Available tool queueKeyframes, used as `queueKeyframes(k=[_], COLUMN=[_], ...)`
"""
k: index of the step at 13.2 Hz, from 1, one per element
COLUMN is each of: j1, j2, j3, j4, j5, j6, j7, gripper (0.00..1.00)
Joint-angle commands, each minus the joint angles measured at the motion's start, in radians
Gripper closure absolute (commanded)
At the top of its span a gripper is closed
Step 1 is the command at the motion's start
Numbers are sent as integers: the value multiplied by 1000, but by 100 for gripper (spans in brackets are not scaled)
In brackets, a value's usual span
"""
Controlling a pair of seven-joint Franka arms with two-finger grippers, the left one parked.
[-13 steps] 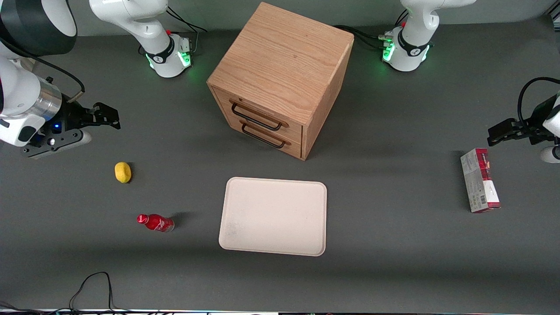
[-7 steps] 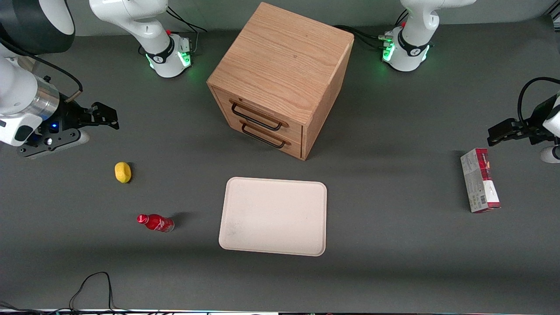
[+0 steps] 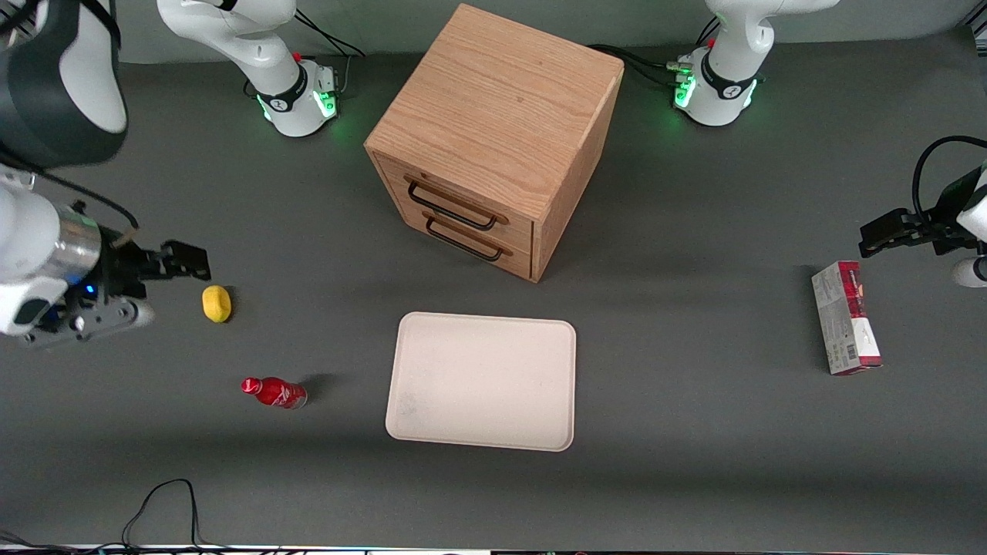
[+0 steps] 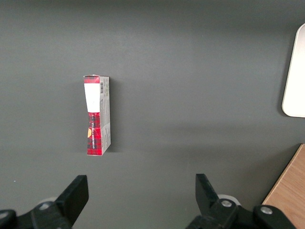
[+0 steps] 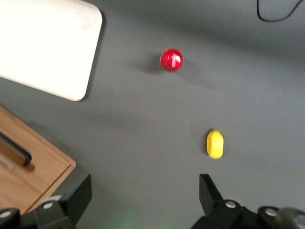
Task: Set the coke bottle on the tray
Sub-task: 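Move the open right gripper down over the red Coca-Cola bottle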
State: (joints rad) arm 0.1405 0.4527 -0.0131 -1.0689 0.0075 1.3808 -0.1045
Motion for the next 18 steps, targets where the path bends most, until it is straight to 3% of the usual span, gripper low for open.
queueKeyframes(k=[1,12,18], j1=[1,-4,-13], j2=[127,385,420], j3=[-2,-11,-13], j4=[175,198,178], j5=[11,6,3], j6=[-45,219,241], j7=[29,29,13], gripper=[0,0,1])
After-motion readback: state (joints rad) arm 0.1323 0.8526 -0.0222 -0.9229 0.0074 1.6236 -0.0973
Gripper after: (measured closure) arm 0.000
